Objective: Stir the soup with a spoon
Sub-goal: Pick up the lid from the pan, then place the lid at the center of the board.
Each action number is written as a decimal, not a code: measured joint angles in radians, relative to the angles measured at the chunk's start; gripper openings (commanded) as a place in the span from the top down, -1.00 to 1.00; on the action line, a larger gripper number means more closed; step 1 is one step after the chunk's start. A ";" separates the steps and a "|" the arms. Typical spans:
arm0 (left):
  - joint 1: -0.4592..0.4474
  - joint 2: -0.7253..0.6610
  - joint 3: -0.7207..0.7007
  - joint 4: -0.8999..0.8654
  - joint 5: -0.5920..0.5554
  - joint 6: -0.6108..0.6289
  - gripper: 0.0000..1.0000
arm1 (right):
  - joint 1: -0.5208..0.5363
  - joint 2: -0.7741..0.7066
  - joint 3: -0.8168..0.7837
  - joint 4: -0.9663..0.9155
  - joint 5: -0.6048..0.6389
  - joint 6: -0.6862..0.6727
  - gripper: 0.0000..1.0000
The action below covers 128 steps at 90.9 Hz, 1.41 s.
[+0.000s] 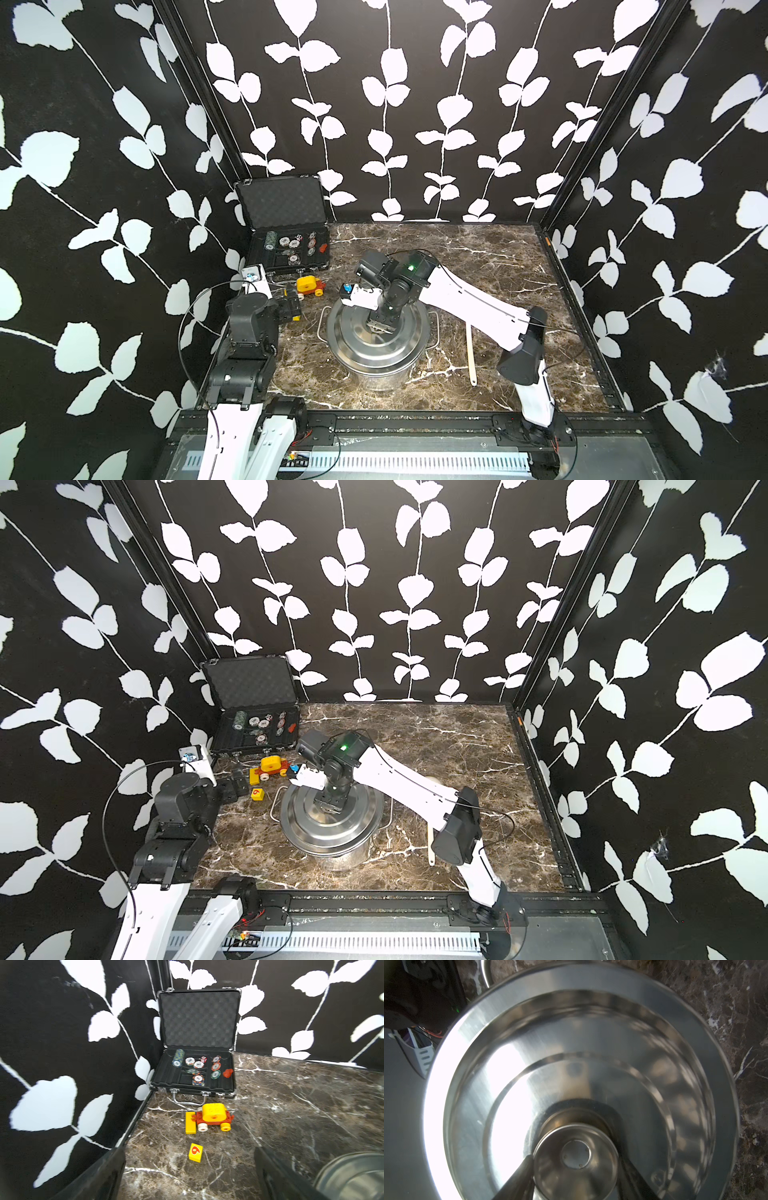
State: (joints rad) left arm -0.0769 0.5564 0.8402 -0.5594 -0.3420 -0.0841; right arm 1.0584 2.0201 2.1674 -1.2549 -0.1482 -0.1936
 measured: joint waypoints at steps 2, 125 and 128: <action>0.000 -0.003 0.000 -0.001 -0.008 0.002 -0.97 | -0.002 -0.011 -0.013 0.016 -0.005 0.002 0.39; 0.000 0.095 0.056 0.006 0.121 0.032 -0.97 | -1.143 -0.646 -1.010 0.495 0.138 0.360 0.46; 0.000 0.099 0.058 0.010 0.130 0.032 -0.97 | -1.168 -0.628 -1.029 0.514 0.135 0.362 0.45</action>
State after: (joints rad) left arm -0.0769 0.6556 0.8978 -0.5491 -0.2119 -0.0521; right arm -0.1093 1.3922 1.1385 -0.7410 -0.0128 0.1684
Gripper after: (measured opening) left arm 0.987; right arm 0.561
